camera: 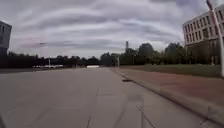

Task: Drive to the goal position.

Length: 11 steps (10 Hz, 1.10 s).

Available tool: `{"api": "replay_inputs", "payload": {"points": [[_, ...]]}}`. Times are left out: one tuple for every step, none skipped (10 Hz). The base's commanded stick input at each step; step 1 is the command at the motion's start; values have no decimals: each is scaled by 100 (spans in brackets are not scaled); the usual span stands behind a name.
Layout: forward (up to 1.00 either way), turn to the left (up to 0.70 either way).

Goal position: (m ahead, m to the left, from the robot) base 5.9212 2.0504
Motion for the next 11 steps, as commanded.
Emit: {"api": "replay_inputs", "payload": {"points": [[85, 0], [85, 0], [85, 0], [85, 0], [85, 0], [85, 0], [85, 0], [85, 0], [85, 0], [85, 0], [85, 0]]}}
